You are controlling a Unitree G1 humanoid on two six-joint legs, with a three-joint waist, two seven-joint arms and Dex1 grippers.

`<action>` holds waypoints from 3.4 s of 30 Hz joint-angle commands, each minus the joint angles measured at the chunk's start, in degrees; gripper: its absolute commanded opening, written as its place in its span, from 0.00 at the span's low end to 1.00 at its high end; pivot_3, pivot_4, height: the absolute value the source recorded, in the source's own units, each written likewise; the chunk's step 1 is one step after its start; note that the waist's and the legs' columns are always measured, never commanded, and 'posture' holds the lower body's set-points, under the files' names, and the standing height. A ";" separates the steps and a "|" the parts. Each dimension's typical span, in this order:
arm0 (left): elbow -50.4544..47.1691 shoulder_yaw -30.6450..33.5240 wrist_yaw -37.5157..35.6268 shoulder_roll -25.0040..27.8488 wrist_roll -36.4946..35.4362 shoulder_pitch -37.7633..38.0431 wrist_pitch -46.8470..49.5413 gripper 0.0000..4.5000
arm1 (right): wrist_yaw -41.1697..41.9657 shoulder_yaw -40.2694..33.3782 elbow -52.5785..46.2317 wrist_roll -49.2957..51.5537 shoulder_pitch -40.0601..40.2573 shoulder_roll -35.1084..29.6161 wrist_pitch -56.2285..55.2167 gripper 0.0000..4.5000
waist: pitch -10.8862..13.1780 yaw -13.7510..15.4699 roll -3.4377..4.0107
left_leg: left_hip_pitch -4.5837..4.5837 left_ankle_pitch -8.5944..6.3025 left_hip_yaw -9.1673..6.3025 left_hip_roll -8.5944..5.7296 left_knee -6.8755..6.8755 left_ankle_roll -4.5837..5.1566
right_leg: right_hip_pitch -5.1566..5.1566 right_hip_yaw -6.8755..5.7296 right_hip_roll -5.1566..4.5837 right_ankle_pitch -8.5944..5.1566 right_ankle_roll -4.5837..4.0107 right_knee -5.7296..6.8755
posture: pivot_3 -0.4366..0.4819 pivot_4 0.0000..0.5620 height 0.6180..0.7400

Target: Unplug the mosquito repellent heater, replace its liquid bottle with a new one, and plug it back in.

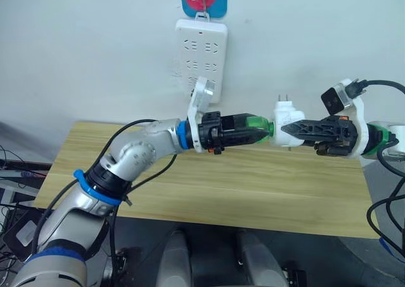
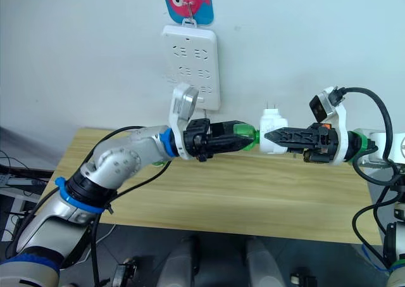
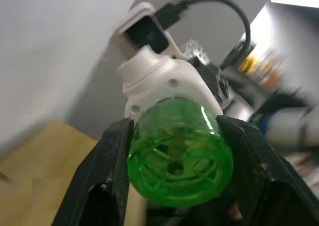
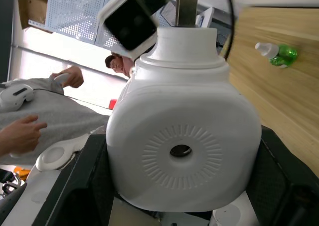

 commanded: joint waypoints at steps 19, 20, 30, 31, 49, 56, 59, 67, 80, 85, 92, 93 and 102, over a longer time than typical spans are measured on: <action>5.01 23.89 4.16 -2.43 -5.02 20.68 32.27 0.50 | -6.26 3.71 1.30 -34.20 9.02 -6.32 -10.93 0.66 | 0.19 0.03 -0.08 | 0.13 0.01 0.05 0.02 -0.05 -0.03 | -0.11 0.01 0.01 -0.27 -0.30 0.32 | 0.41 0.61 1.00; 3.95 24.51 4.46 -2.91 -4.16 21.46 31.49 0.50 | -6.57 6.49 1.60 -39.94 10.26 -6.96 -14.09 0.66 | 0.20 0.05 -0.09 | 0.18 0.01 0.05 0.01 -0.05 -0.03 | -0.07 0.02 0.01 -0.27 -0.30 0.32 | 0.41 0.61 1.00; -0.20 27.65 8.24 -5.81 -4.84 24.73 31.74 0.50 | -3.83 15.63 4.98 -66.50 16.81 -4.92 -27.14 0.66 | 0.88 -0.41 -0.13 | 0.46 0.00 0.59 0.02 -0.10 -0.04 | -0.07 0.51 0.00 -0.29 -0.24 0.33 | 0.45 0.61 1.00; -0.53 27.86 8.56 -5.92 -5.03 25.02 31.75 0.50 | -3.19 15.84 5.11 -67.75 17.08 -4.77 -27.26 0.66 | 0.91 -0.34 -0.13 | 0.47 0.01 0.58 0.05 -0.11 -0.05 | -0.07 0.49 0.01 -0.29 -0.24 0.33 | 0.45 0.61 1.00; -3.80 28.89 8.91 -6.03 -3.14 26.61 31.04 0.50 | 4.40 9.08 -0.20 -73.88 18.71 -5.85 -21.47 1.00 | 0.98 0.12 -0.11 | 0.46 0.01 0.63 -0.02 -0.12 -0.09 | -0.06 0.54 -0.03 -0.30 -0.21 0.30 | 0.44 0.57 1.00; -12.49 26.76 4.93 -12.03 20.44 24.18 7.23 0.50 | 2.01 -18.70 -20.75 -55.48 14.68 5.40 2.59 1.00 | 0.96 -0.31 -0.20 | 0.50 0.05 0.65 0.06 -0.13 -0.17 | -0.01 0.54 -0.01 -0.30 -0.20 0.24 | 0.39 0.55 1.00; -12.82 24.87 4.88 -16.27 28.75 22.55 -1.02 0.50 | -11.63 -31.98 -24.04 -34.38 14.17 21.74 5.07 1.00 | 0.88 -0.31 -0.37 | 0.49 0.19 0.47 0.15 -0.22 -0.42 | 0.03 0.41 0.10 -0.24 -0.23 0.22 | 0.38 0.54 1.00; -12.61 16.01 0.19 -21.21 50.18 22.48 -20.99 0.50 | -63.93 -9.22 -38.44 12.29 23.71 32.87 -38.21 1.00 | 0.89 -1.24 -0.35 | 0.02 0.12 0.64 -0.44 -0.34 -0.36 | -0.04 0.75 -0.39 -0.03 0.32 -0.59 | 0.38 0.54 1.00; -15.93 15.69 -0.95 -23.70 49.83 22.96 -19.04 0.50 | -74.94 1.04 -40.84 12.29 20.33 37.90 -53.23 1.00 | 0.88 -1.76 -0.35 | -0.17 0.15 0.38 -0.49 -0.29 -0.35 | -0.09 0.45 -0.51 0.02 0.41 -0.52 | 0.39 0.56 1.00; -16.53 15.74 -0.79 -24.06 50.35 23.56 -18.48 0.50 | -75.70 1.07 -40.60 12.29 20.13 38.12 -55.18 0.70 | 0.89 -1.77 -0.35 | -0.17 0.15 0.36 -0.49 -0.29 -0.35 | -0.09 0.43 -0.51 0.02 0.40 -0.51 | 0.39 0.56 1.00; -16.64 15.68 -0.40 -24.51 50.94 23.71 -18.53 0.50 | -75.27 2.05 -41.42 12.29 20.68 38.33 -55.39 0.19 | 0.88 -1.77 -0.34 | -0.17 0.15 0.35 -0.49 -0.29 -0.34 | -0.09 0.43 -0.51 0.03 0.39 -0.51 | 0.39 0.57 1.00; -16.60 15.66 -0.41 -24.53 51.01 23.69 -18.55 0.50 | -75.19 2.17 -41.55 12.29 20.77 38.46 -55.44 0.19 | 0.89 -1.77 -0.34 | -0.17 0.15 0.34 -0.49 -0.29 -0.34 | -0.09 0.42 -0.51 0.03 0.39 -0.51 | 0.39 0.57 1.00; -15.44 14.20 -2.81 -20.91 53.62 22.93 -17.13 0.78 | -72.60 1.44 -40.11 11.78 23.11 34.52 -54.06 0.19 | 0.89 -1.70 -0.34 | -0.17 0.15 0.34 -0.49 -0.29 -0.34 | -0.09 0.41 -0.51 0.02 0.39 -0.51 | 0.40 0.57 1.00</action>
